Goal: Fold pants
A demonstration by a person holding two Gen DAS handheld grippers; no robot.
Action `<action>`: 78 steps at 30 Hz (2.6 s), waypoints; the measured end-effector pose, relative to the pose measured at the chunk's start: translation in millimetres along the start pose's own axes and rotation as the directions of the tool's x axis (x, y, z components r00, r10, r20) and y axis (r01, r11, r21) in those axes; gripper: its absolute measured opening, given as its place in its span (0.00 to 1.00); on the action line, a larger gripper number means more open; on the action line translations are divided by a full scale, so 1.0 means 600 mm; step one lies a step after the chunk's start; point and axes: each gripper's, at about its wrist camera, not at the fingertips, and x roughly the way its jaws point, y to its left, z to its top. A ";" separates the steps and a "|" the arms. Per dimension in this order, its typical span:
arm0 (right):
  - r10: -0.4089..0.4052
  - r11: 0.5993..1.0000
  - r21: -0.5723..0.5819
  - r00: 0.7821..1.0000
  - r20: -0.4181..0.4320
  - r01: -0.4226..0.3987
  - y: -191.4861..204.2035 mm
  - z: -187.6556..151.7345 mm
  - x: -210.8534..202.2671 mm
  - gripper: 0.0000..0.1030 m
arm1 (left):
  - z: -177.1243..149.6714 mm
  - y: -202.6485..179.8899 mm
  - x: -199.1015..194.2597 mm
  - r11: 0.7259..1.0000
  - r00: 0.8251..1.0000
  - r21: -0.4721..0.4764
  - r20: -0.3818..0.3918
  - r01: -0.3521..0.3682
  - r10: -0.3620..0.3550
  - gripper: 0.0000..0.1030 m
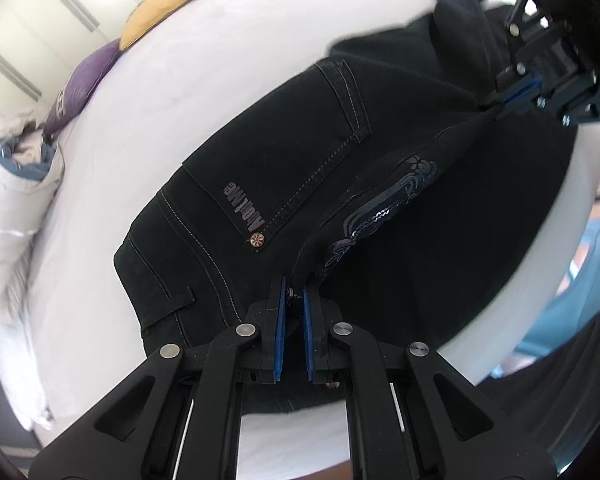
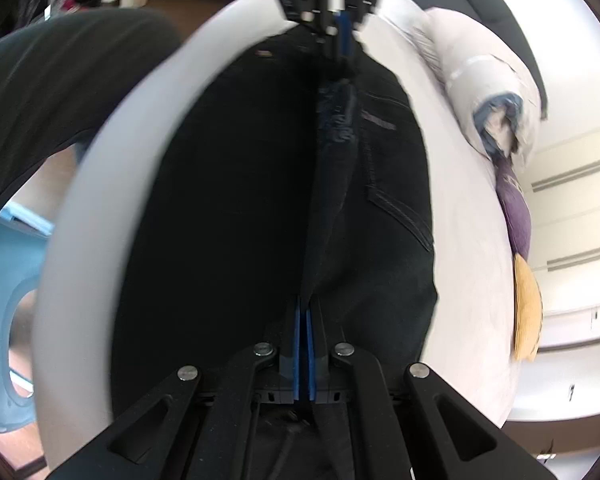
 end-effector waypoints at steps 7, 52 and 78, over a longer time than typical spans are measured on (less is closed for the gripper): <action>-0.040 0.992 -0.124 0.999 -0.011 0.038 0.043 0.005 -0.009 0.03 | -0.041 -0.051 0.009 0.981 0.996 0.179 -0.034 -0.069 0.077 0.07; -0.165 0.965 -0.222 0.983 -0.084 0.143 0.133 0.027 0.014 0.07 | -0.119 -0.071 0.059 0.955 0.966 0.253 -0.163 -0.155 0.200 0.11; -0.087 0.316 0.949 0.996 0.033 -0.004 -0.052 -0.253 -0.178 0.70 | 0.123 -0.042 0.115 0.936 0.994 -0.337 0.000 0.102 -0.108 0.11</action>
